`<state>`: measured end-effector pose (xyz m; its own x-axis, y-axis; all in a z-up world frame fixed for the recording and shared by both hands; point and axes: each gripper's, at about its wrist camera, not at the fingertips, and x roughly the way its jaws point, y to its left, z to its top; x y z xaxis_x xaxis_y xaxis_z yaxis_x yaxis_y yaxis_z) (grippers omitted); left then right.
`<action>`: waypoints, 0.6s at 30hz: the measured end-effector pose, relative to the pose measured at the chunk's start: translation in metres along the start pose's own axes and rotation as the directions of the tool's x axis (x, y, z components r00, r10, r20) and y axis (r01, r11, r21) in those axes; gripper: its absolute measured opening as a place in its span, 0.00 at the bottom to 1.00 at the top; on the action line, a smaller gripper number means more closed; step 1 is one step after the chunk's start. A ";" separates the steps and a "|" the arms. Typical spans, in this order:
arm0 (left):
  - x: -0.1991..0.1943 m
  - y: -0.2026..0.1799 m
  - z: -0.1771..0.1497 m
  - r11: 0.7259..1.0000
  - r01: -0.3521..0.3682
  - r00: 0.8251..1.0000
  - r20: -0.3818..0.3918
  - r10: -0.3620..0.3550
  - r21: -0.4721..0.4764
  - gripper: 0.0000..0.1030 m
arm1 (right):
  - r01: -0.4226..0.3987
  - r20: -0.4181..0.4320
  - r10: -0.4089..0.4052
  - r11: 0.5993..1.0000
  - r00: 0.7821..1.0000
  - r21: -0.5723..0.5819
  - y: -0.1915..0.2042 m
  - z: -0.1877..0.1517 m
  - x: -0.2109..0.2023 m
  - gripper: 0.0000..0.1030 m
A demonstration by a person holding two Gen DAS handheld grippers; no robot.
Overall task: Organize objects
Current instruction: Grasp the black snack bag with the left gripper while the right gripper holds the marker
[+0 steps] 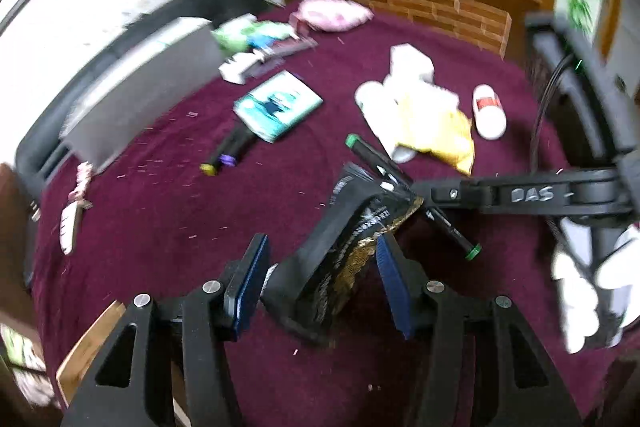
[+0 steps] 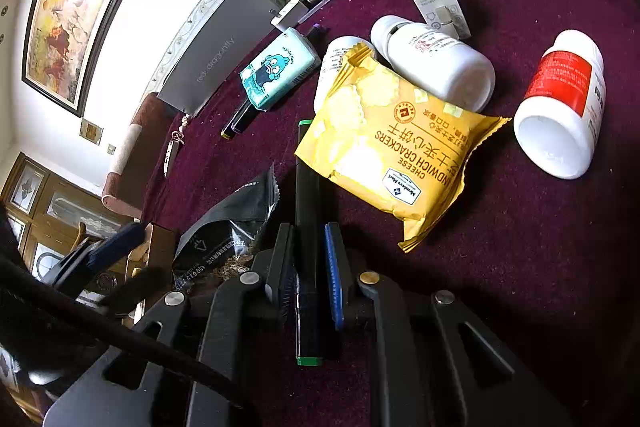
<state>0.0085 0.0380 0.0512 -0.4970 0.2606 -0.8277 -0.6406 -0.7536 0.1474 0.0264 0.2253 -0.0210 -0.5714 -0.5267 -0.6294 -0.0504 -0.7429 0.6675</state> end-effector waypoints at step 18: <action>-0.053 0.018 -0.056 0.934 0.119 0.989 0.127 -0.080 -0.338 0.11 | 0.000 0.013 0.000 1.000 1.000 -0.016 0.000 0.003 0.003 0.12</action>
<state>0.0562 -0.0237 0.0674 -0.5142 0.3945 -0.7616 -0.4595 -0.8765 -0.1438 0.0222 0.2253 -0.0217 -0.5823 -0.5211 -0.6240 -0.0378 -0.7494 0.6611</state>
